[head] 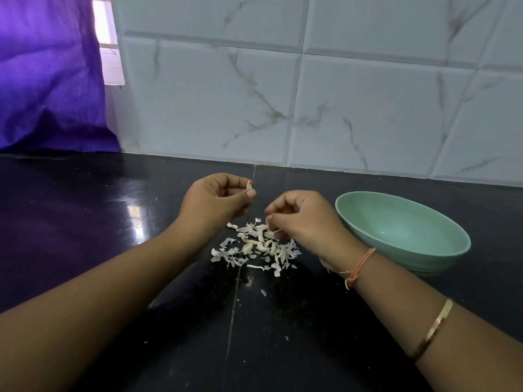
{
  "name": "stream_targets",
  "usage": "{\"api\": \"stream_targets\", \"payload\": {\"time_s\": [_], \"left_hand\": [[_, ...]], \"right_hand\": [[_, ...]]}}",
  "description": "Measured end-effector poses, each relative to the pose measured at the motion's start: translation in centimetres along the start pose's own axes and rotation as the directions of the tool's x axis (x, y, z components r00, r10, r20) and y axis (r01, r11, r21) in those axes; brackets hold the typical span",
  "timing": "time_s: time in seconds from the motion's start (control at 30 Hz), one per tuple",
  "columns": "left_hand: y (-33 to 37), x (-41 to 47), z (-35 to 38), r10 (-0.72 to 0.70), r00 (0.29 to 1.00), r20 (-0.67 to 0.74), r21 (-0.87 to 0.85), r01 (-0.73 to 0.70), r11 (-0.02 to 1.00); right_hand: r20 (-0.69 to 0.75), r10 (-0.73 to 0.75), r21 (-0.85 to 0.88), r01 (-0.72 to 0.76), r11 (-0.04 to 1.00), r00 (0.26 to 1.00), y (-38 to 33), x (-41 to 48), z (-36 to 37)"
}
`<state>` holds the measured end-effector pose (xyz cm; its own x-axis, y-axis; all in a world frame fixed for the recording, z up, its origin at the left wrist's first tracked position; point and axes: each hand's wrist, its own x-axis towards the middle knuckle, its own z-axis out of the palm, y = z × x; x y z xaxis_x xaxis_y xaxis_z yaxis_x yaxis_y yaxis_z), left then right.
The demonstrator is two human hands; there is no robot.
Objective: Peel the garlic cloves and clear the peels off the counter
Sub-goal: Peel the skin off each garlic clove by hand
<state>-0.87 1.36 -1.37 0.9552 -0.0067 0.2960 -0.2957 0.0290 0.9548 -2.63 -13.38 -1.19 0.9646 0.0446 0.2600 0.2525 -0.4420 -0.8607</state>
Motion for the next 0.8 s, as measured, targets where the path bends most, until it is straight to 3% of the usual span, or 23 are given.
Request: {"api": "stream_targets", "payload": {"time_s": [0.1, 0.3, 0.53, 0.8], "left_hand": [[0.0, -0.2, 0.2, 0.023, 0.999, 0.036, -0.002, -0.023, 1.0], [-0.1, -0.5, 0.4, 0.069, 0.993, 0.098, 0.048, -0.074, 0.996], [0.3, -0.7, 0.4, 0.147, 0.989, 0.027, 0.116, -0.149, 0.982], [0.5, -0.8, 0.3, 0.236, 0.972, 0.023, 0.22, -0.235, 0.947]], "right_hand": [[-0.019, -0.013, -0.034, 0.012, 0.999, 1.0, 0.0, -0.1, 0.2], [-0.135, -0.084, 0.262, 0.117, 0.958, 0.987, -1.1, -0.1, -0.4], [-0.1, -0.053, 0.351, 0.085, 0.933, 0.994, -1.1, 0.0, -0.2], [0.014, 0.051, 0.477, -0.052, 0.877, 0.999, -1.4, 0.0, -0.2]]}}
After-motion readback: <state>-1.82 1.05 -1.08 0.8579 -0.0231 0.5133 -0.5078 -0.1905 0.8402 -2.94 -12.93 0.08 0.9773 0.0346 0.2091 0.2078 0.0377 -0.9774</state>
